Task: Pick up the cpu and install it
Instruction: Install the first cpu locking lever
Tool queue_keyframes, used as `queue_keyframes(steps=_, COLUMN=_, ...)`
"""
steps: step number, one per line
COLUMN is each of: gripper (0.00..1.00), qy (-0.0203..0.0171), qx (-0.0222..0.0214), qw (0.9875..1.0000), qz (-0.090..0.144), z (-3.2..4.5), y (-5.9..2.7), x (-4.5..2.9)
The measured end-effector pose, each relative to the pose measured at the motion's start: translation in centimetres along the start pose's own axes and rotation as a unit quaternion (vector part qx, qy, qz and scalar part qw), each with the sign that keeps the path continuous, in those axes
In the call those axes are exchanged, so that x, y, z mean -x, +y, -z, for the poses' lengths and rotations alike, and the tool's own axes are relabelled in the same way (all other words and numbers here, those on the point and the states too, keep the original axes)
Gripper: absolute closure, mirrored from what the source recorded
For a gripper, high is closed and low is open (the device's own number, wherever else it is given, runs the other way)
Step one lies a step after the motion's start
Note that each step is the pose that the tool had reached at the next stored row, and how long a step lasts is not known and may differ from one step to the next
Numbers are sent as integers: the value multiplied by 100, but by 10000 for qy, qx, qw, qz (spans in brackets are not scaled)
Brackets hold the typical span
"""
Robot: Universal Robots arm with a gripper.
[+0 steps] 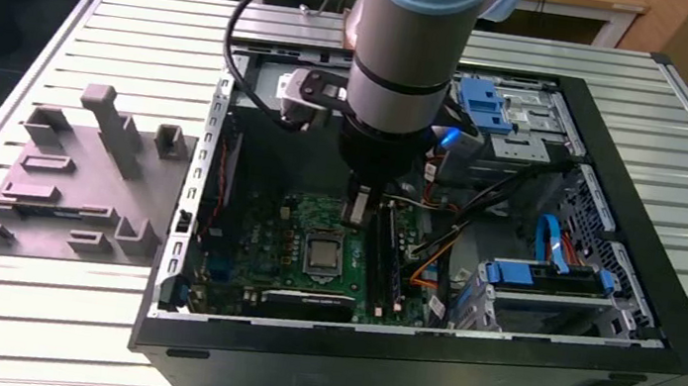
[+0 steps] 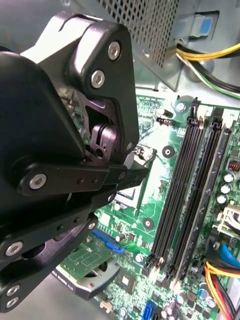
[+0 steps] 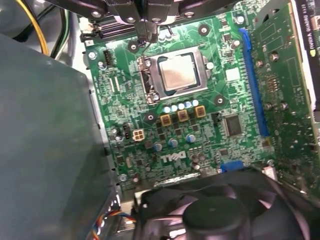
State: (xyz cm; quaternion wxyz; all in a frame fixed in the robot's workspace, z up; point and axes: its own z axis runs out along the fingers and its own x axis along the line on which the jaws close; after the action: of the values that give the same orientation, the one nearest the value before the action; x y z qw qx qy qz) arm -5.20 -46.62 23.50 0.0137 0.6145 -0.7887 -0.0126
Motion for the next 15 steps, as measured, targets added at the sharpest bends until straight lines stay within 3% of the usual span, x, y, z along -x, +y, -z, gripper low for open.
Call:
queue_keyframes(steps=8, gripper=89, qy=13, qx=0, qw=9994, qz=345, z=-22, y=1, x=-18)
queue_keyframes(steps=15, gripper=89, qy=78, qx=54, qw=9988, qz=485, z=-63, y=-7, x=-48)
